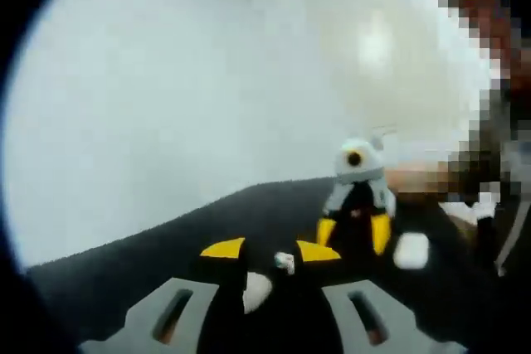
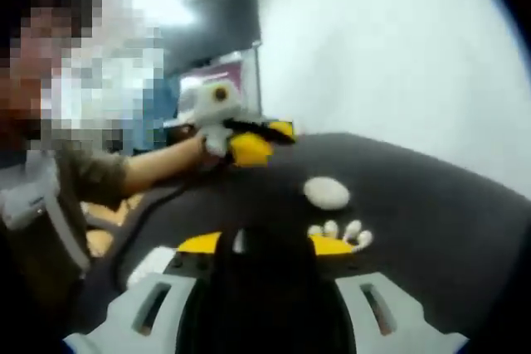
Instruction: Pick up three earphones and place each one into its charging case using tactile feedback, ensure that each earphone is properly inserted and securely positioned inside the case.
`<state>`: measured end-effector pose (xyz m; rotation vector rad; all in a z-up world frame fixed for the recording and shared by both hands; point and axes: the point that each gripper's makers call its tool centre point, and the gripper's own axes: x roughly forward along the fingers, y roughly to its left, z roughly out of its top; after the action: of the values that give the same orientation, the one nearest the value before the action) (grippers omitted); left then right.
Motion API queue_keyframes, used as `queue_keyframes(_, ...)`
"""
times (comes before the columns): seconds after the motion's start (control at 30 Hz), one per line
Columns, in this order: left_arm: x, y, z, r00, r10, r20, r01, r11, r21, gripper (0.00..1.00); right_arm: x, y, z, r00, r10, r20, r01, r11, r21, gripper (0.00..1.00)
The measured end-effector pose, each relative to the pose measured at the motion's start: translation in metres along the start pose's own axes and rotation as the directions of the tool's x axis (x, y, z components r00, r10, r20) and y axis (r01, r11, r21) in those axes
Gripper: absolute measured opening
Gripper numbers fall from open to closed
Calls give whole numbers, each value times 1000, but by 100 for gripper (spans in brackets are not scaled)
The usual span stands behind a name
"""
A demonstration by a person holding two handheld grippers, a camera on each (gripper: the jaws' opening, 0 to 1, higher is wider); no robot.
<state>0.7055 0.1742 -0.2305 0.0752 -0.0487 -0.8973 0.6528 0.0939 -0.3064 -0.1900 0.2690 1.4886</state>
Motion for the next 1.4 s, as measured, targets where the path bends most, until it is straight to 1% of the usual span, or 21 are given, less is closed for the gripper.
queue_keyframes(0.03,-2,7,2,1000,22,18,-22,999,-39,19,2,0,-2,1000,-3,-13,3,1000,-5,41)
queue_keyframes(0.1,-4,16,6,997,64,40,-61,995,-74,19,7,-1,-6,1000,-7,-29,7,1000,-17,41)
queue_keyframes(0.23,-5,26,8,993,98,71,-87,986,-143,17,13,2,-10,999,-3,-45,3,1000,-22,41)
queue_keyframes(0.3,-4,27,6,993,102,60,-92,984,-155,17,16,-2,-20,994,-38,-105,28,995,-95,40)
queue_keyframes(0.33,-4,28,5,992,111,57,-101,983,-153,17,17,2,-14,997,-33,-68,25,994,-106,38)
queue_keyframes(0.43,-3,35,1,987,151,45,-143,977,-158,16,17,1,-15,997,-30,-72,23,996,-88,37)
queue_keyframes(0.53,-3,36,-1,986,161,39,-153,975,-159,15,15,0,-15,997,-27,-70,21,996,-88,37)
queue_keyframes(0.83,0,26,-9,986,166,1,-165,984,-71,16,9,2,-13,995,-44,-84,32,990,-138,36)
queue_keyframes(0.9,-1,28,-9,986,167,-1,-167,984,-64,16,5,-5,-11,993,-78,-86,63,984,-167,36)
queue_keyframes(0.93,-1,30,-10,985,173,-4,-172,983,-65,16,0,-11,-8,991,-111,-81,94,978,-185,36)
queue_keyframes(1.0,-3,33,-12,983,182,-11,-182,981,-68,16,-9,-20,1,988,-146,-43,137,975,-174,36)
queue_keyframes(1.07,-5,35,-12,982,188,-13,-189,980,-67,16,-23,-35,11,978,-207,8,206,970,-133,36)
queue_keyframes(1.1,-6,36,-12,982,191,-12,-191,979,-67,16,-32,-46,15,968,-250,30,252,962,-105,36)
queue_keyframes(1.17,-7,37,-12,981,192,-12,-192,979,-67,16,-51,-71,16,934,-354,53,356,934,-33,36)
queue_keyframes(1.2,-7,37,-13,981,192,-14,-193,979,-65,16,-62,-85,14,912,-407,54,407,913,7,36)
queue_keyframes(1.23,-7,37,-13,981,193,-15,-193,979,-62,16,-73,-98,11,885,-462,54,461,887,39,36)
queue_keyframes(1.27,-7,37,-14,981,192,-18,-193,979,-58,16,-88,-115,5,844,-534,41,531,844,74,36)
queue_keyframes(1.3,-6,37,-15,981,192,-22,-193,980,-54,16,-100,-127,-2,810,-587,15,582,806,103,36)
queue_keyframes(1.33,-6,37,-16,981,193,-26,-194,980,-47,16,-107,-134,-8,784,-620,-5,617,779,111,36)
queue_keyframes(1.37,-6,37,-17,981,194,-30,-195,980,-41,16,-119,-144,-16,743,-668,-39,667,736,116,36)
queue_keyframes(1.4,-6,37,-17,980,195,-33,-196,980,-37,16,-128,-153,-23,711,-700,-68,702,702,118,36)
